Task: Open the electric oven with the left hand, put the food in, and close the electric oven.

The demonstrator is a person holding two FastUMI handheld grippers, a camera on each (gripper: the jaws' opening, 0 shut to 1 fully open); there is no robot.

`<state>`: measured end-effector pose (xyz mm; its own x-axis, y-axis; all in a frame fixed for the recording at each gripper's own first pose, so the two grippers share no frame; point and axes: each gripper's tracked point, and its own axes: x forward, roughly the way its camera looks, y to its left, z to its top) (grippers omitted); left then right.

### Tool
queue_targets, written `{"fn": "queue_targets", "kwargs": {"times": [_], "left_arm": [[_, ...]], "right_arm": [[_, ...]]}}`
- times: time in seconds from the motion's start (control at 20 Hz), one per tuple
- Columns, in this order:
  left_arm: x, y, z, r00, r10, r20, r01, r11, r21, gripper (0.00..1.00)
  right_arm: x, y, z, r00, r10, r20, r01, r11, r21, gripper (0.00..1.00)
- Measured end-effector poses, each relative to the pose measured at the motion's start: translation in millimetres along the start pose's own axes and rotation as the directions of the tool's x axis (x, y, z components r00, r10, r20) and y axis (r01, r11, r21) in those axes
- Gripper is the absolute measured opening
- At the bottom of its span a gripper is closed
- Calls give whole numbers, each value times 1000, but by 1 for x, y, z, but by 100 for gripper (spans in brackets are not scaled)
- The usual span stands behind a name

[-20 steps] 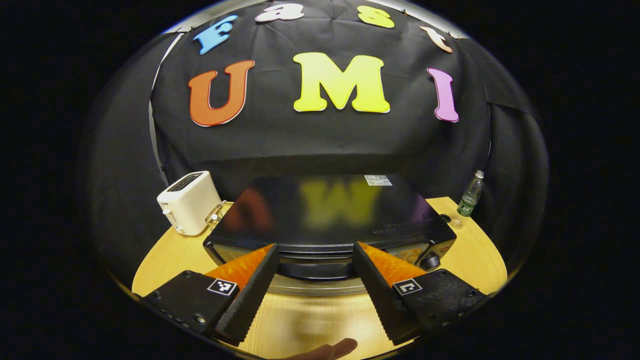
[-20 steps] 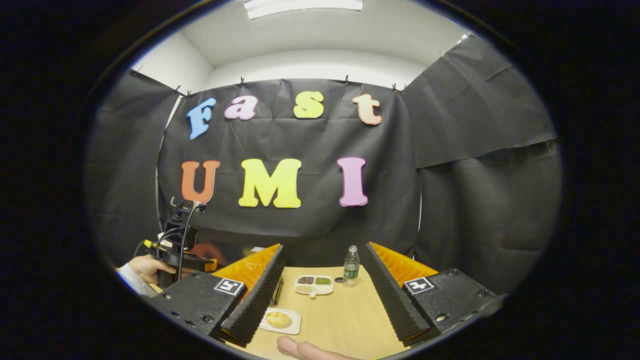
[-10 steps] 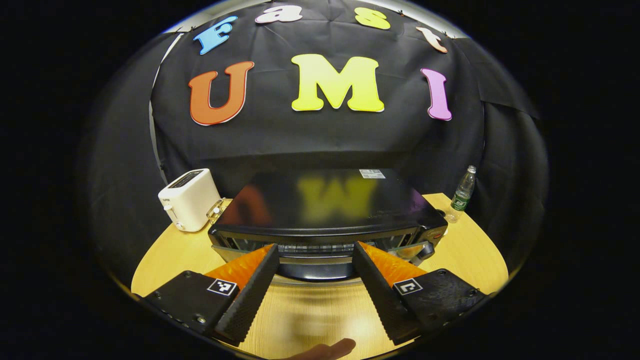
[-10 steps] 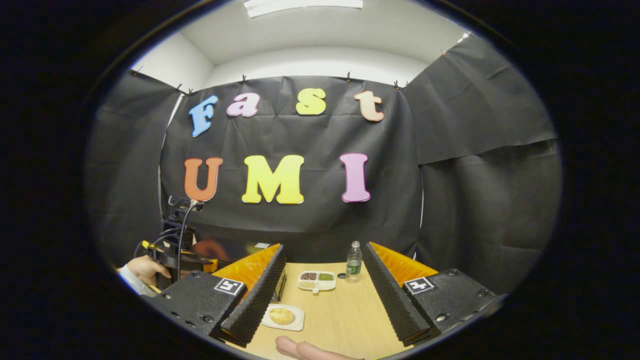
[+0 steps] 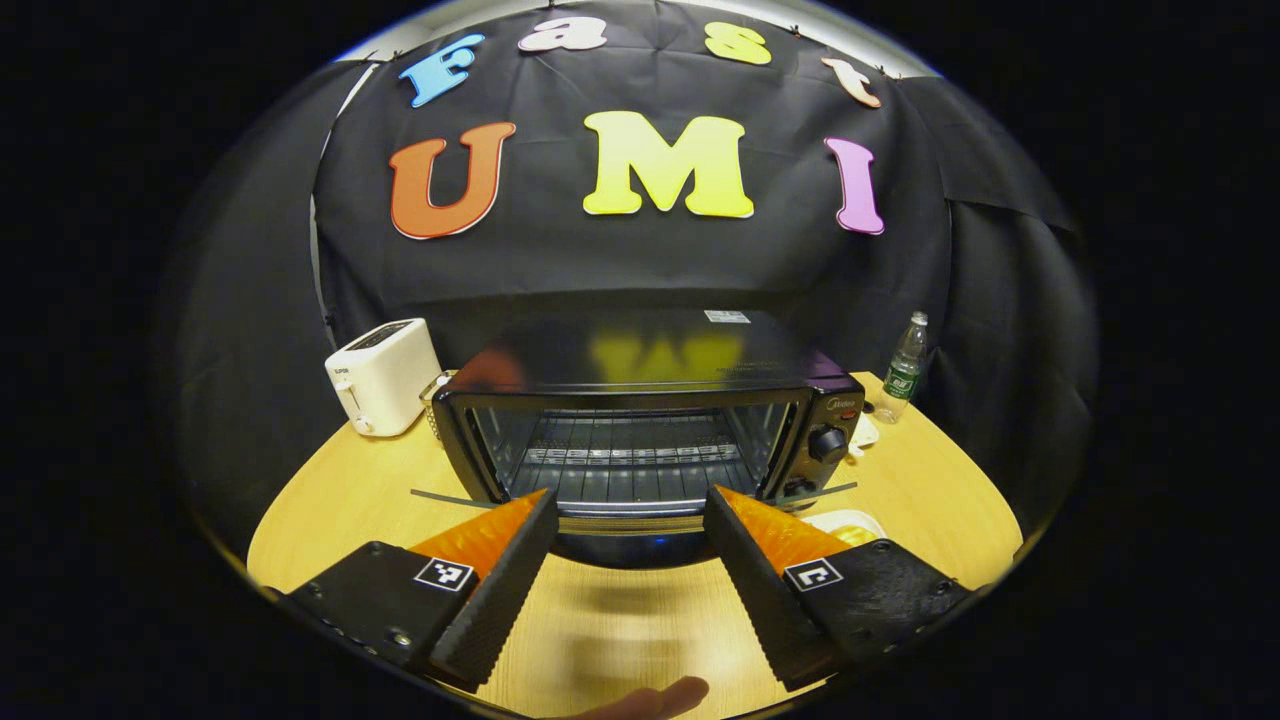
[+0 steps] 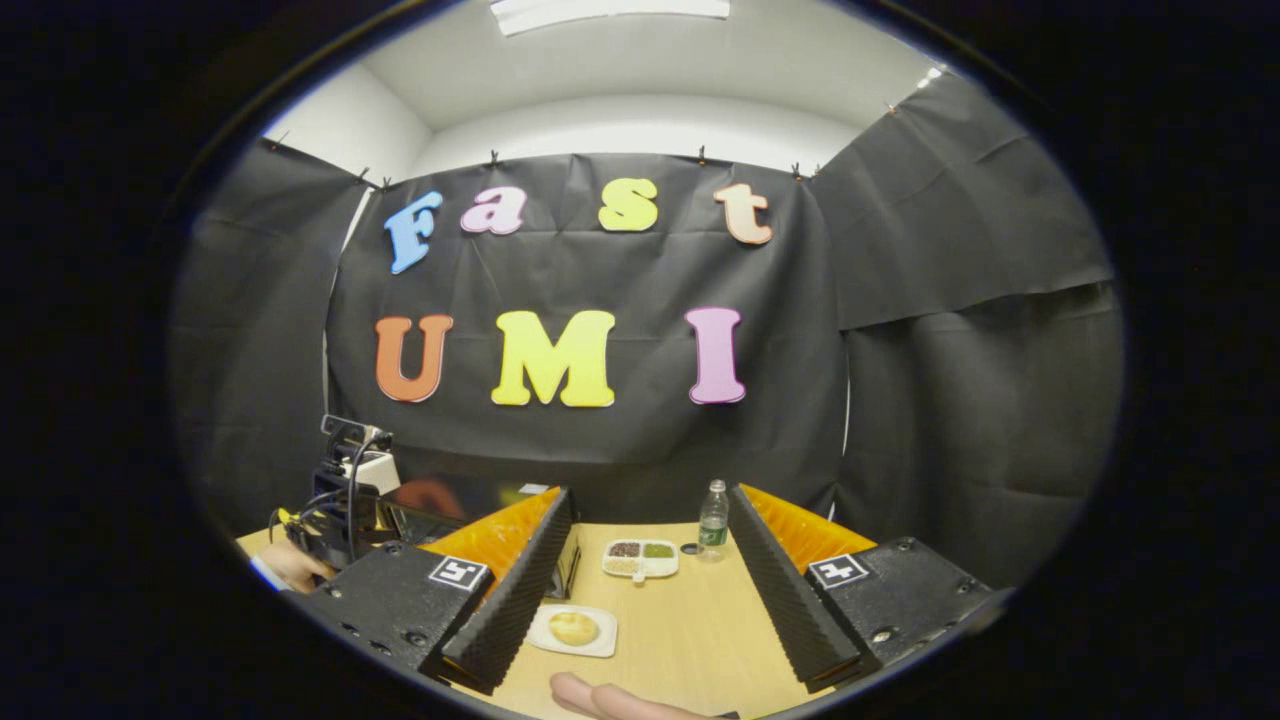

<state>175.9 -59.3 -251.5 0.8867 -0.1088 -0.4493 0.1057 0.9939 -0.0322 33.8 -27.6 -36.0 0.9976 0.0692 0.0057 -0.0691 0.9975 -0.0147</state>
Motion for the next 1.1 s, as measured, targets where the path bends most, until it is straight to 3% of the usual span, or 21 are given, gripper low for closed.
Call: {"fn": "queue_targets", "kwargs": {"times": [0.7,1.0,1.05,1.1], "left_arm": [[-24,-6,-98,1000,7,-31,-8,1000,-11,97],[-17,-4,-143,994,2,-113,-4,1000,-21,94],[-17,-3,-145,993,2,-116,-4,1000,-24,85],[-17,-2,-144,994,1,-106,-4,1000,-26,95]], "right_arm": [[-5,14,-5,1000,9,0,-9,1000,-10,96],[0,15,-16,1000,15,-24,-14,999,44,96],[1,13,-18,999,15,-29,-13,999,47,96],[3,12,-17,999,15,-30,-14,999,50,96]]}}
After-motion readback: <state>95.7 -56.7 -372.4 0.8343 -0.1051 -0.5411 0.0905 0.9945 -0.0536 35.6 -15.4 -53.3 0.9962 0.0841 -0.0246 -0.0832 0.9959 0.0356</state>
